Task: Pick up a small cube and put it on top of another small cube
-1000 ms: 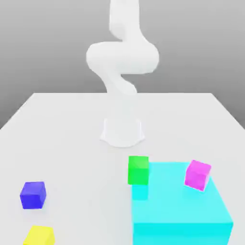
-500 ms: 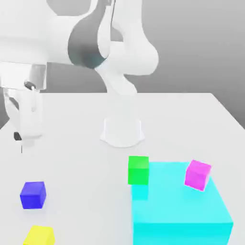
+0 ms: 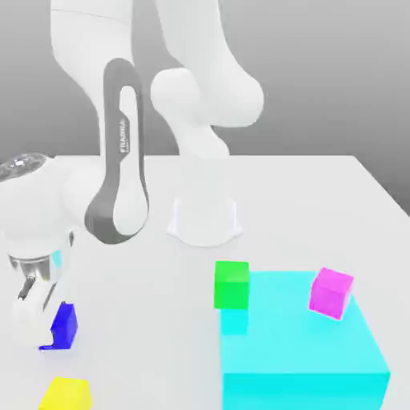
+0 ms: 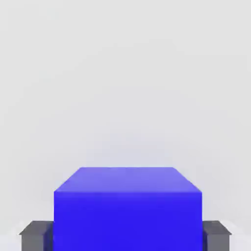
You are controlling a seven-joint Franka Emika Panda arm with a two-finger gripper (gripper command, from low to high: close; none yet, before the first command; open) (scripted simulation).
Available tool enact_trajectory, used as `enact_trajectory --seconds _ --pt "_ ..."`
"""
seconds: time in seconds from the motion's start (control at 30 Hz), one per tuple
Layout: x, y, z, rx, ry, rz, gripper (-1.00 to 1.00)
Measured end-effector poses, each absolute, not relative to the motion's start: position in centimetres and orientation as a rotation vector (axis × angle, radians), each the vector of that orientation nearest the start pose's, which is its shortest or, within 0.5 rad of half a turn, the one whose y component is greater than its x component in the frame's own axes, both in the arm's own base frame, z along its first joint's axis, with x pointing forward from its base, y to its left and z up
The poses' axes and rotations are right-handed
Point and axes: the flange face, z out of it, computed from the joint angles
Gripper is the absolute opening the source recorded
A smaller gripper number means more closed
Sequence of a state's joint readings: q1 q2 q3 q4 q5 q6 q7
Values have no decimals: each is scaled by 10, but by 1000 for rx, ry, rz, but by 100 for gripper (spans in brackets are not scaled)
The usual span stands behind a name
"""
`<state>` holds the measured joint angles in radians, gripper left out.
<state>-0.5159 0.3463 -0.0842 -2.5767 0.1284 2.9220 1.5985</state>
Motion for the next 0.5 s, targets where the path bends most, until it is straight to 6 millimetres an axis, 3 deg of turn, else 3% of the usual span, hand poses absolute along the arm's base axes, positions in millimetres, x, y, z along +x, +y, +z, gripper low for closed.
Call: enact_trajectory --seconds 0.1,0.3,0.37,0.4,0.5 --pt "353 -256 137 -1255 2880 -3 -100" --pt "356 -250 197 -1276 2867 0 -100" --pt "371 -220 218 -1394 2800 9 -100" --pt "382 -196 229 -1485 2747 13 -100" --pt "396 -143 259 -1679 2621 23 -100"
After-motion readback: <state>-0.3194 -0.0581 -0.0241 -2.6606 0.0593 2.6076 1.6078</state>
